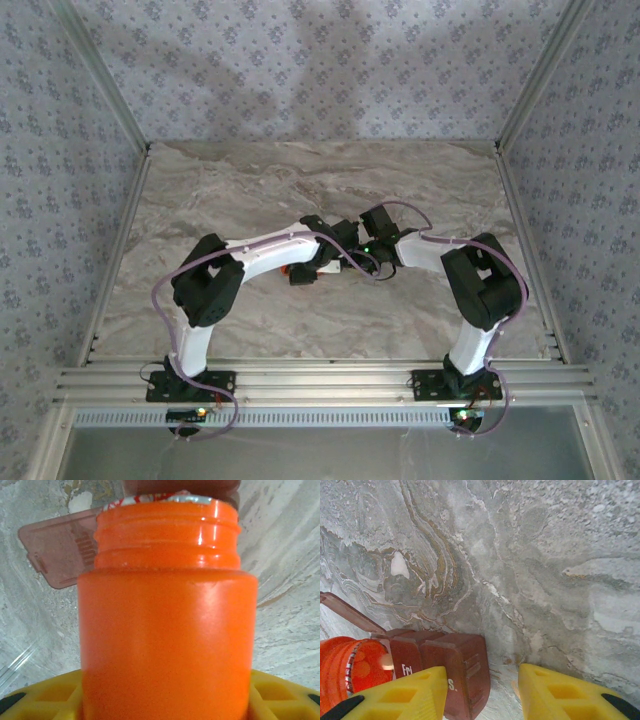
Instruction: Sort the pills into containers
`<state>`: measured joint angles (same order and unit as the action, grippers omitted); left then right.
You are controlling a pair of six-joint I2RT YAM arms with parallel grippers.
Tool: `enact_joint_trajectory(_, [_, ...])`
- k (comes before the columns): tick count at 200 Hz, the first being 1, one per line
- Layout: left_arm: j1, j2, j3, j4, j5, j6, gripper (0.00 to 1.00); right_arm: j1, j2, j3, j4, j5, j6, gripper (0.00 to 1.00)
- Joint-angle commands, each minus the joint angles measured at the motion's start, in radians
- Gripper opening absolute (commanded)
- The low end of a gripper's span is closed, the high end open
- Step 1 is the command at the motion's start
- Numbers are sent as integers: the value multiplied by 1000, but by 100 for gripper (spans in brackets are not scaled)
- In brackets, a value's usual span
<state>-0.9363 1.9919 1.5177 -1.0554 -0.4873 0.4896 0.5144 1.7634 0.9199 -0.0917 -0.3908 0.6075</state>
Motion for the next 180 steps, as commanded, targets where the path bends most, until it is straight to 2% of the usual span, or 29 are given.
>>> enact_joint_trajectory(1, [-2, -4, 46, -32, -29, 21, 0, 4, 40, -8, -59, 20, 6, 44])
enact_joint_trajectory(180, [18, -42, -47, 9, 16, 1, 0, 2, 50, 0, -62, 26, 6, 44])
